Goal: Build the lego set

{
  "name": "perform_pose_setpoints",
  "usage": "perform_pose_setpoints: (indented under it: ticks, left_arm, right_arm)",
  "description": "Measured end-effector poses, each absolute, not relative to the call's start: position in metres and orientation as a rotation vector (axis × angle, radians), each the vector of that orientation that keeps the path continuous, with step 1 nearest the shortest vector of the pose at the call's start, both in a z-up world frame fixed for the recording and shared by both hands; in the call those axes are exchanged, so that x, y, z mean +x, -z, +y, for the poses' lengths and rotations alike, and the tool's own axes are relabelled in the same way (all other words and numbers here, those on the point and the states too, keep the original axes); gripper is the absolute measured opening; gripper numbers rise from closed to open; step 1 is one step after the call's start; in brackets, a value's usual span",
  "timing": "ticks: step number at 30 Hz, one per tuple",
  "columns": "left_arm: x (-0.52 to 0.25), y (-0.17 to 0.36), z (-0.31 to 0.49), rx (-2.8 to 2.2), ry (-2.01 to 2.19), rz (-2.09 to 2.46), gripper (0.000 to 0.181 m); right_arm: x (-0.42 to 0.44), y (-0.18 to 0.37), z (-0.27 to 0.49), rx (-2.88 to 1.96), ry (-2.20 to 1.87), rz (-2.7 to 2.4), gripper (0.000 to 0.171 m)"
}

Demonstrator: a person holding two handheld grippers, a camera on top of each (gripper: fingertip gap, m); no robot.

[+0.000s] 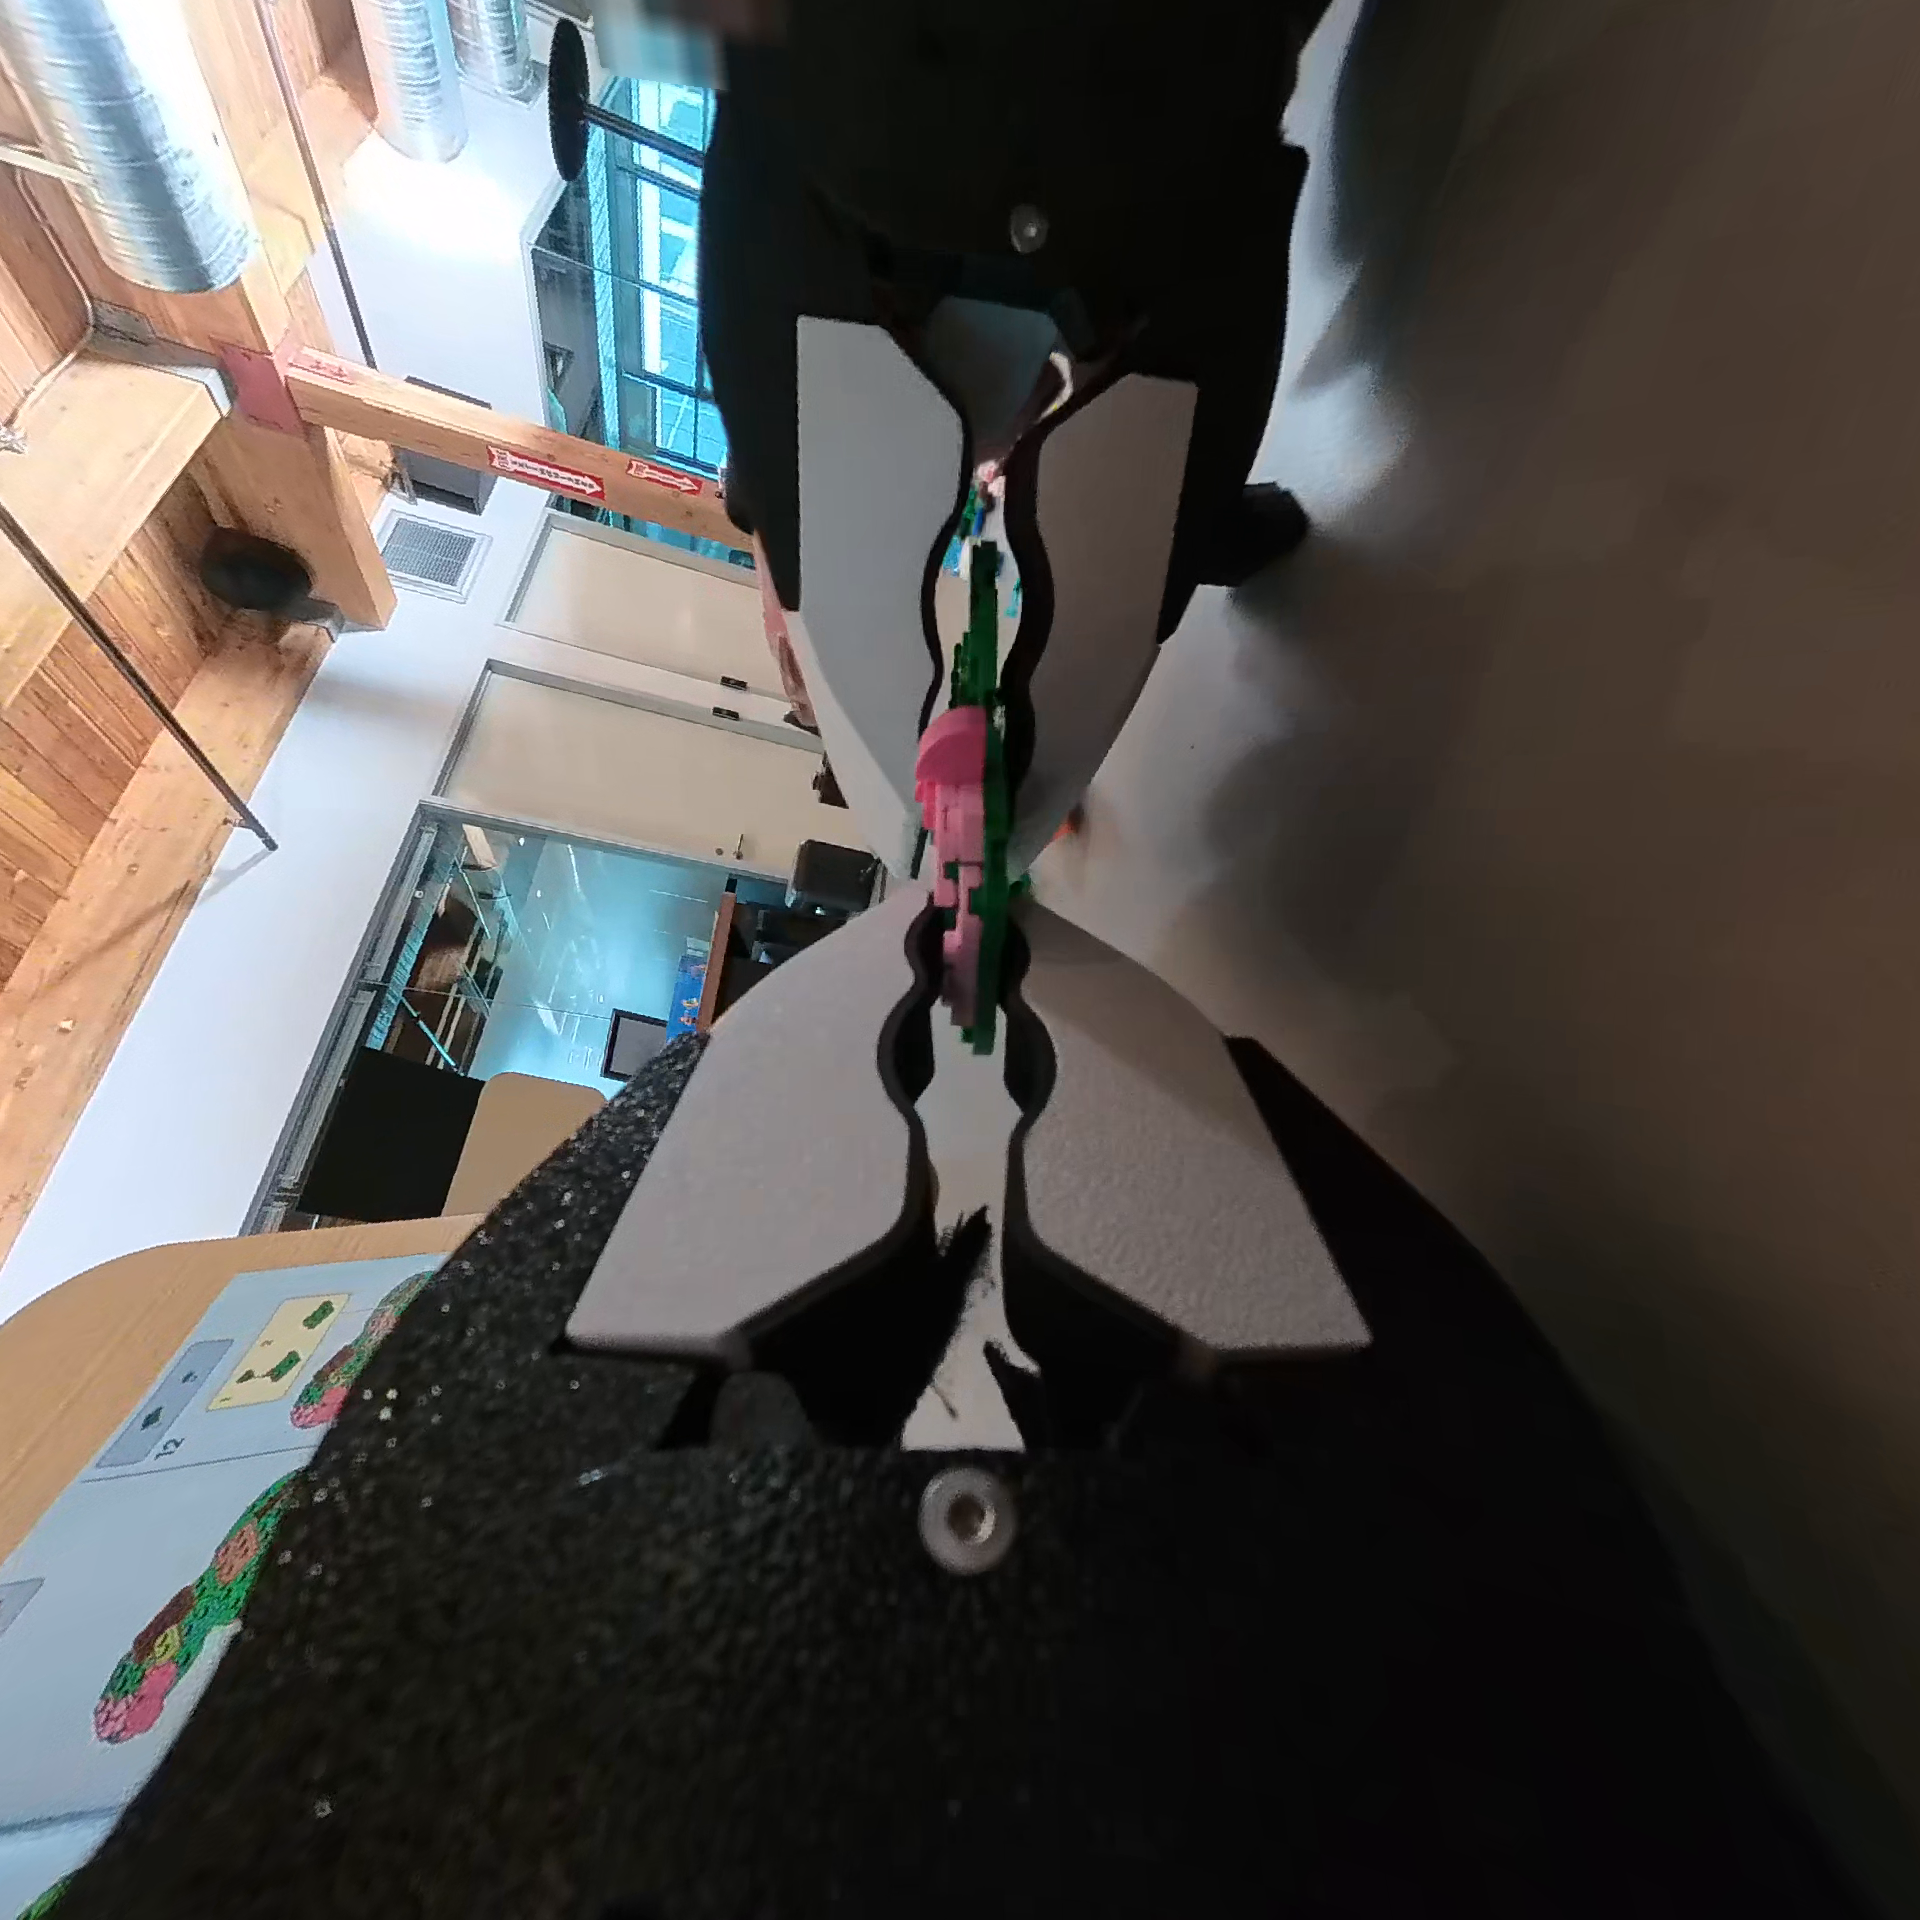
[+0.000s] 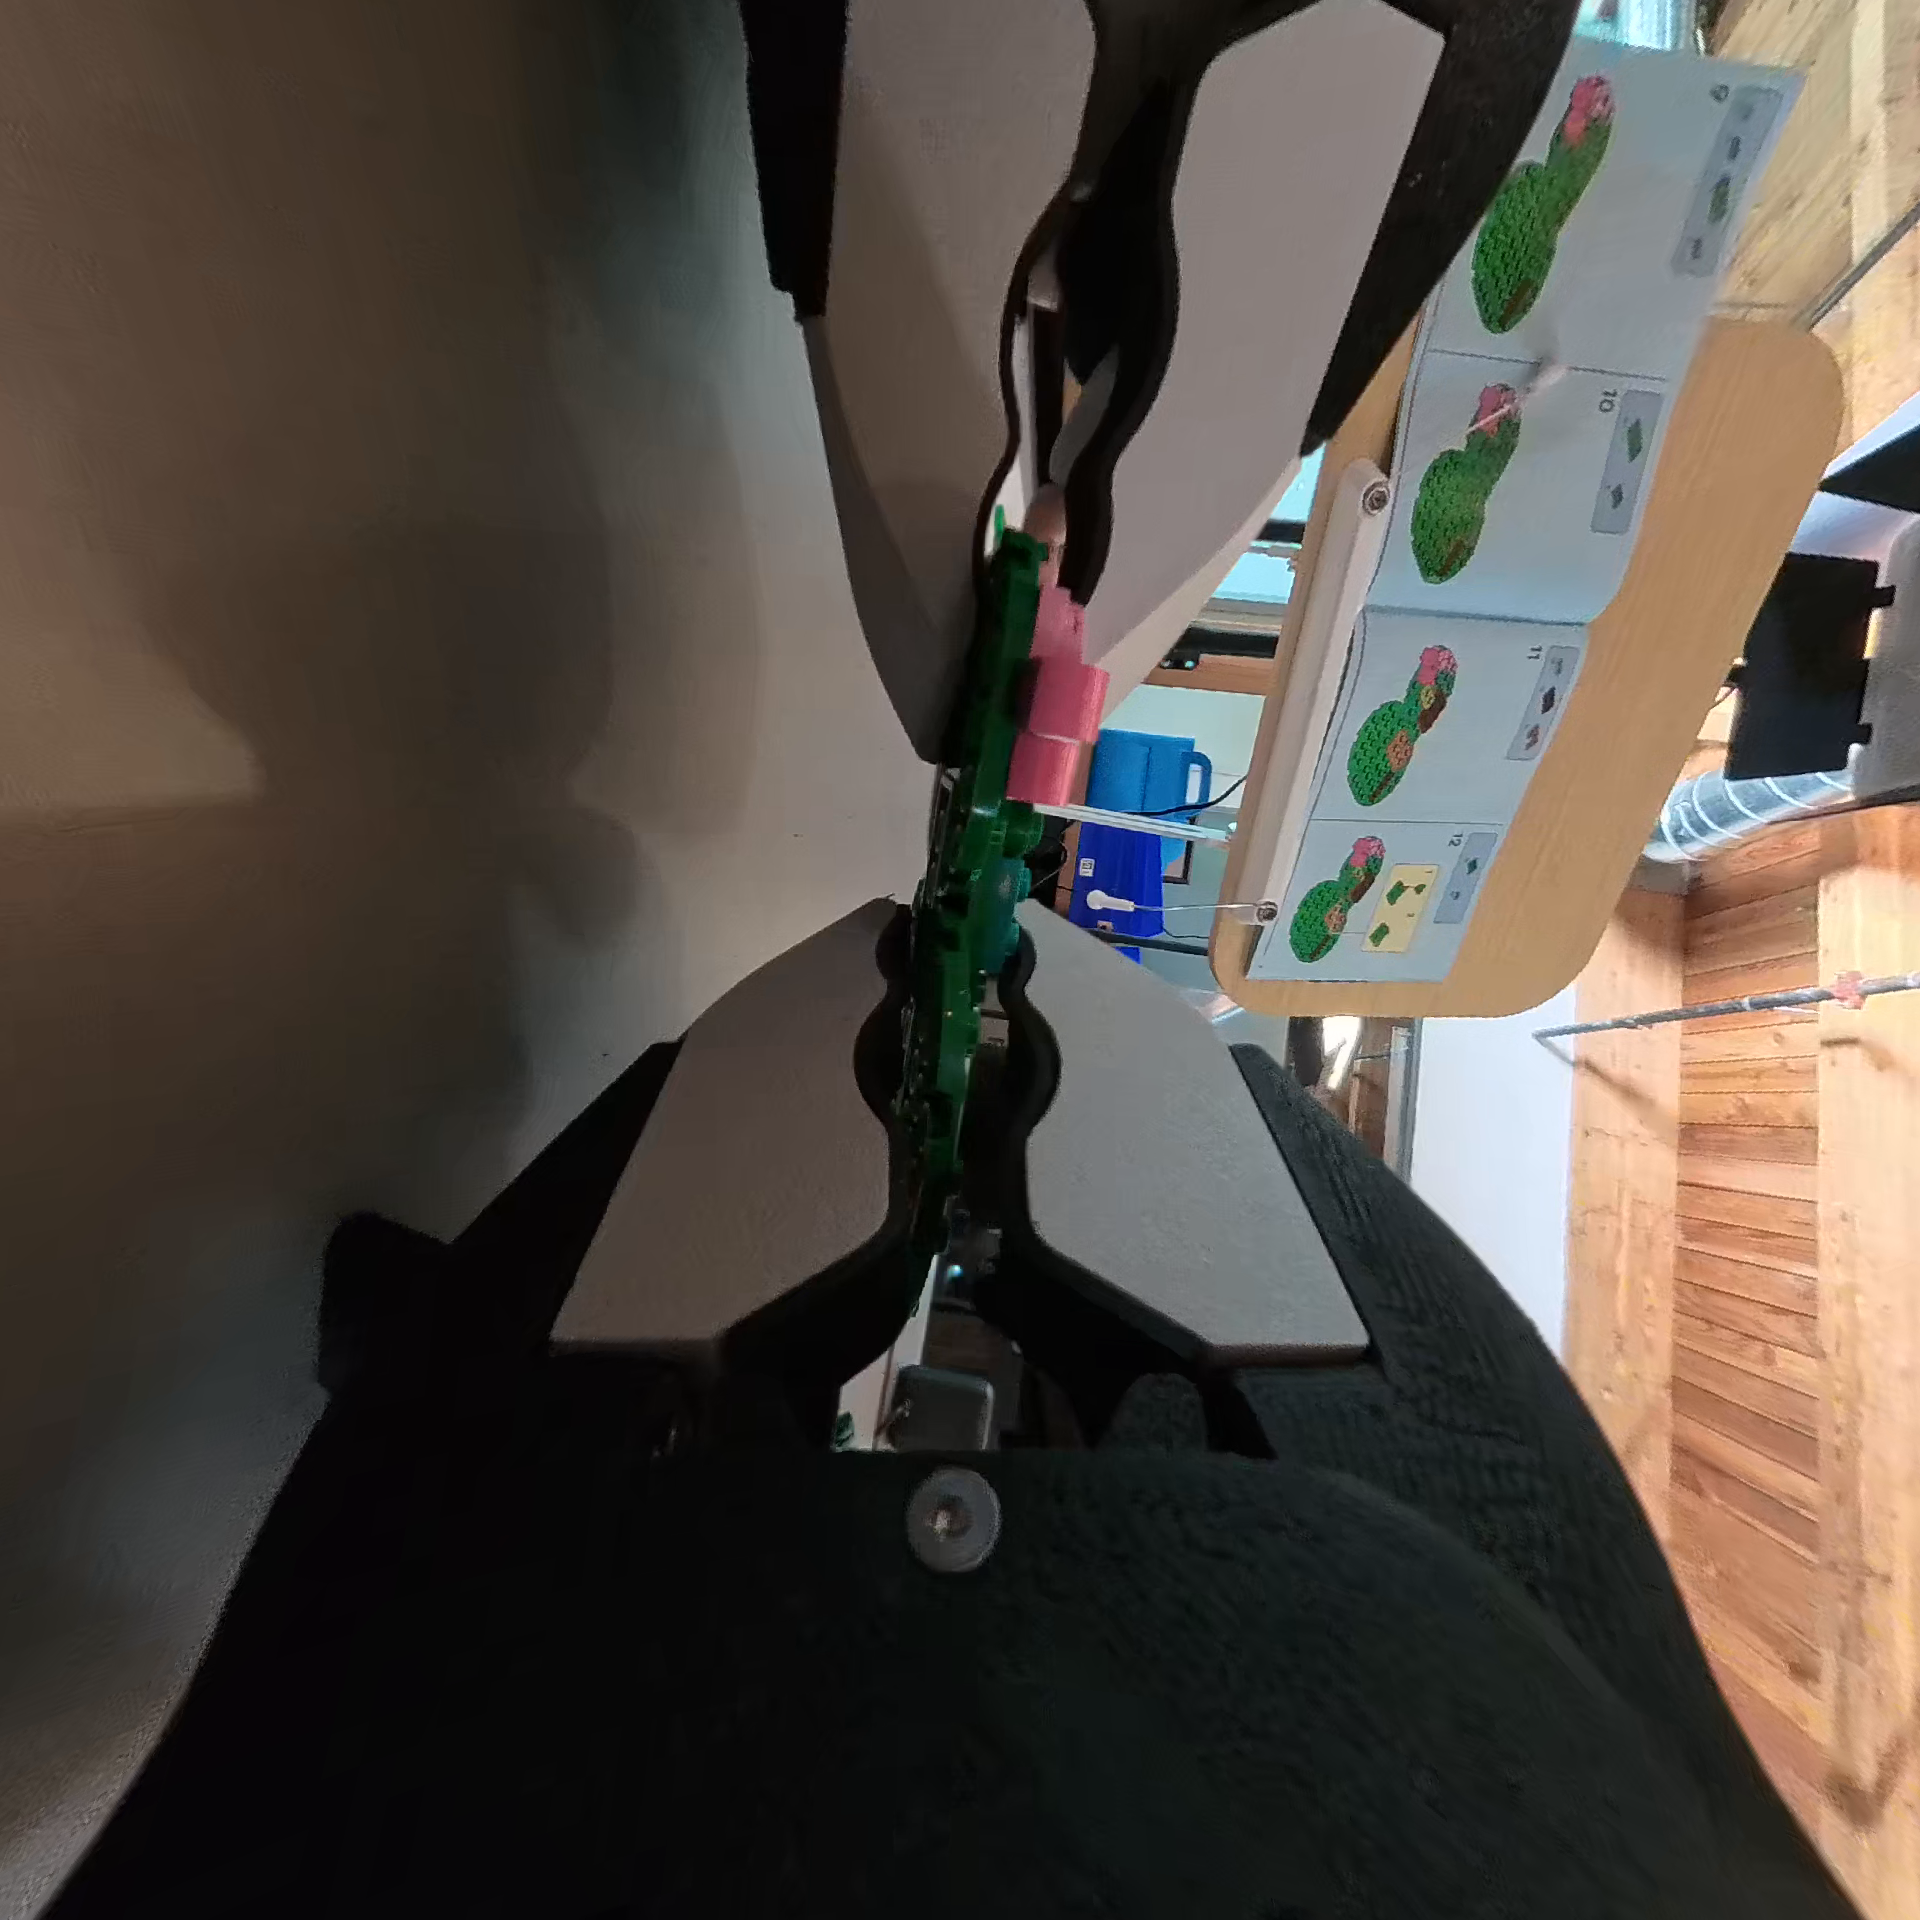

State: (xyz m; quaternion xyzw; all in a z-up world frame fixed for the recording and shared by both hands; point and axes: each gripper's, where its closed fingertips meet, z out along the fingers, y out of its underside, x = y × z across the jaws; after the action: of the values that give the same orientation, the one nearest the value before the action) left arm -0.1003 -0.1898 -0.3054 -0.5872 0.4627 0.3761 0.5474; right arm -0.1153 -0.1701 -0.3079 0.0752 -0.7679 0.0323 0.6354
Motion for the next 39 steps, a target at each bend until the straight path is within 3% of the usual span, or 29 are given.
perform_pose_setpoints:
  ticks: [13, 22, 39]
  left_arm:
    - [-0.101, 0.310, -0.189, -1.380, -0.949, 1.144, 0.011]
    - [-0.105, 0.310, -0.189, -1.402, -0.950, 1.125, 0.008]
    - [-0.100, 0.313, -0.189, -1.406, -0.930, 1.143, 0.010]
  right_arm:
    - [-0.116, 0.305, -0.169, 0.212, -0.014, -1.712, 0.008]
    - [-0.116, 0.307, -0.169, 0.127, -0.104, -1.766, 0.028]
    - [-0.116, 0.312, -0.172, 0.215, -0.033, -1.779, 0.010]
